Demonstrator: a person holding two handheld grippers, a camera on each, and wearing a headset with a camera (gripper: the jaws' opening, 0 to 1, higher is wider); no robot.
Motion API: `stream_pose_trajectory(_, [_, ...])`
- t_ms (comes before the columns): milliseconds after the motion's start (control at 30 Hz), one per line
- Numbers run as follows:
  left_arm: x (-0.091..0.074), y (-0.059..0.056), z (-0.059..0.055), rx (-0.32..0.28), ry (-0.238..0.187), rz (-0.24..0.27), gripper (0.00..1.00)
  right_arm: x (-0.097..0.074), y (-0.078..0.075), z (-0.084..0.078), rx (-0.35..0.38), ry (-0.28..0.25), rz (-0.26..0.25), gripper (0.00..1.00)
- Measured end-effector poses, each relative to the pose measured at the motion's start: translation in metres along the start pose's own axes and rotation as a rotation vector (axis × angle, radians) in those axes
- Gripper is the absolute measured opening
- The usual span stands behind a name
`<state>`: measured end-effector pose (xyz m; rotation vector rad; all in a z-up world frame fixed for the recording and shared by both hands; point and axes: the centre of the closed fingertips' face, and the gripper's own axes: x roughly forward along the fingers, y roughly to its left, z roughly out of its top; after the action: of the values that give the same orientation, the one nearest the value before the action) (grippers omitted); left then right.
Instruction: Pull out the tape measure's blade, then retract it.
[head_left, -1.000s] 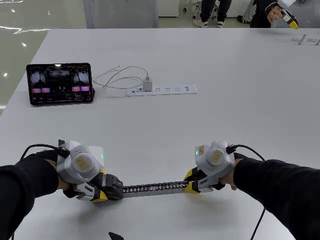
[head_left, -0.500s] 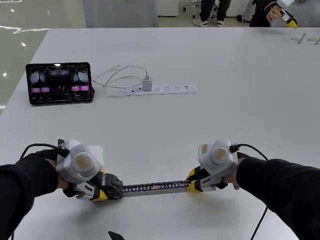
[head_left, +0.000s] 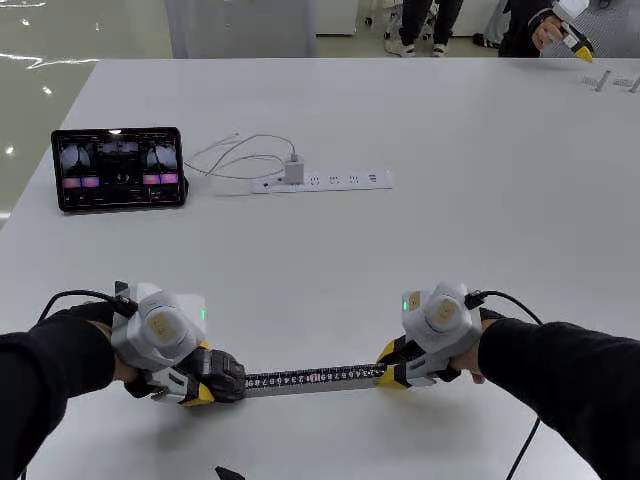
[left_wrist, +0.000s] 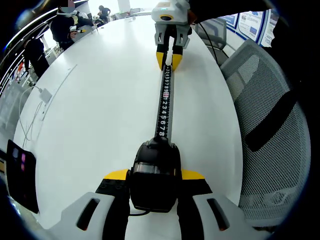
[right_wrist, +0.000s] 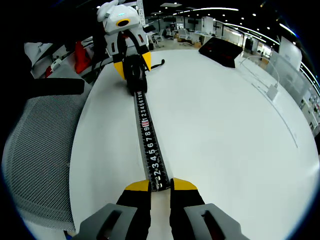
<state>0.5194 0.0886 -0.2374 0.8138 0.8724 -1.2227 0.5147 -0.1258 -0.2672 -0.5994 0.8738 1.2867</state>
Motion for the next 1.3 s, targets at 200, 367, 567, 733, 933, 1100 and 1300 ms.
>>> stream_pose_trajectory(200, [0.000, 0.000, 0.000, 0.001, 0.000, 0.000, 0.31, -0.001, 0.000, -0.001, 0.002, 0.001, 0.000, 0.09])
stream_pose_trajectory(367, [0.000, 0.000, 0.000, 0.001, 0.000, 0.001, 0.31, -0.001, 0.000, -0.001, 0.004, 0.002, 0.001, 0.09])
stream_pose_trajectory(567, [0.000, 0.000, 0.000, 0.001, 0.000, 0.001, 0.31, -0.002, -0.001, -0.003, 0.007, 0.003, 0.000, 0.09])
stream_pose_trajectory(733, [0.000, 0.000, 0.000, 0.001, 0.001, 0.000, 0.31, -0.005, -0.002, -0.006, 0.011, 0.005, -0.002, 0.09])
stream_pose_trajectory(933, [0.000, 0.000, 0.000, 0.000, 0.001, 0.000, 0.31, -0.007, -0.003, -0.010, 0.014, 0.007, -0.003, 0.09])
stream_pose_trajectory(1100, [0.000, 0.000, 0.000, 0.000, 0.000, -0.001, 0.31, -0.009, -0.004, -0.013, 0.019, 0.009, -0.005, 0.09])
stream_pose_trajectory(1300, [0.000, 0.000, 0.000, 0.000, 0.000, -0.001, 0.31, -0.012, -0.005, -0.016, 0.019, 0.012, -0.005, 0.09])
